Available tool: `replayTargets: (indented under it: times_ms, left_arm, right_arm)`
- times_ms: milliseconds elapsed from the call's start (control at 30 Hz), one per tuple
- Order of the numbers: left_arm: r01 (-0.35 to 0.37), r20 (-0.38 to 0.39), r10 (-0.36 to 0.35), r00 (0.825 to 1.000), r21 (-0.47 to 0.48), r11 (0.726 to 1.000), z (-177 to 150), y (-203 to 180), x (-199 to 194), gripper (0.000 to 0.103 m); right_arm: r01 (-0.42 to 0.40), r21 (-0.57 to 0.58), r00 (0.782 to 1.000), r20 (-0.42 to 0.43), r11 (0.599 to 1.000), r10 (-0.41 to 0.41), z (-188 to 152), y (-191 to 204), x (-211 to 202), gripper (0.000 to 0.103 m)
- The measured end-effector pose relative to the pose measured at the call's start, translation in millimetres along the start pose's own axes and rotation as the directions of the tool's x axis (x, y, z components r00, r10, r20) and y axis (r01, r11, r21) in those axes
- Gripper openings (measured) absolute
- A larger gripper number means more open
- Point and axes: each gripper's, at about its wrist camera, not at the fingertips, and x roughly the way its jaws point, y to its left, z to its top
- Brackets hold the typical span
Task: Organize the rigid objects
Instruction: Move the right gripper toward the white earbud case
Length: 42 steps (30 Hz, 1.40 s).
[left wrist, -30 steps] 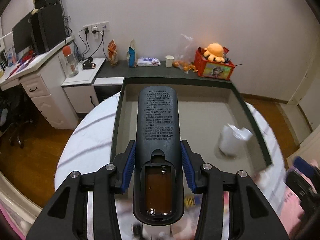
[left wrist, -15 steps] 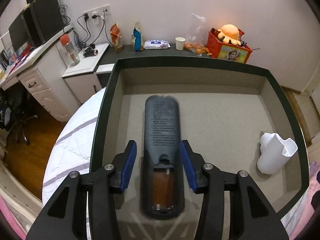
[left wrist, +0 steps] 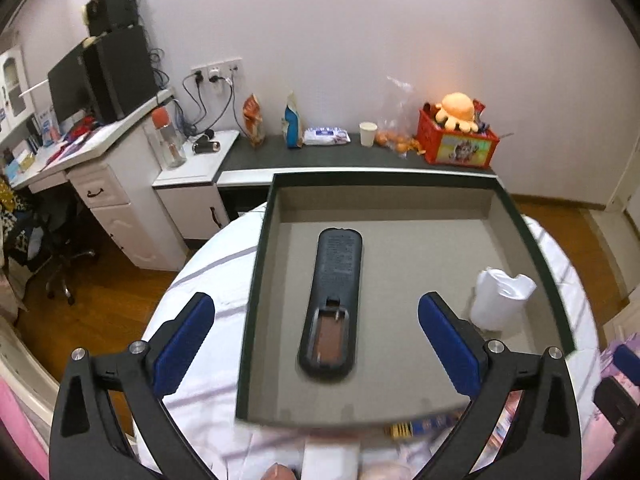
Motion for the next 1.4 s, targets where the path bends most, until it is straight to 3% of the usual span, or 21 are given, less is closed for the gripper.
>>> replayTargets:
  times_ms: [200,467,800,1400]
  left_arm:
    - [0.058,0.026,-0.057,0.998,-0.039,0.998,-29,11,-55,0.103]
    - [0.041,0.006,-0.041,0.999,-0.058,0.997,-75,14,-93,0.103]
    - [0.032,-0.017,-0.033,0.999,-0.068,0.997,-102,11,-103,0.103]
    - [0.034,-0.050,-0.038,0.998,-0.081,0.996,-116,9,-98,0.103]
  right_arm:
    - [-0.004,0.008,1.000,0.009,1.000,0.004,-19,-3,-16,0.083]
    - [-0.010,0.012,1.000,-0.006,1.000,0.010,-44,-4,-32,0.083]
    - [-0.019,-0.012,1.000,-0.007,1.000,0.019,-55,2,-43,0.083]
    - [0.013,-0.041,1.000,-0.015,0.999,-0.014,-55,3,-41,0.083]
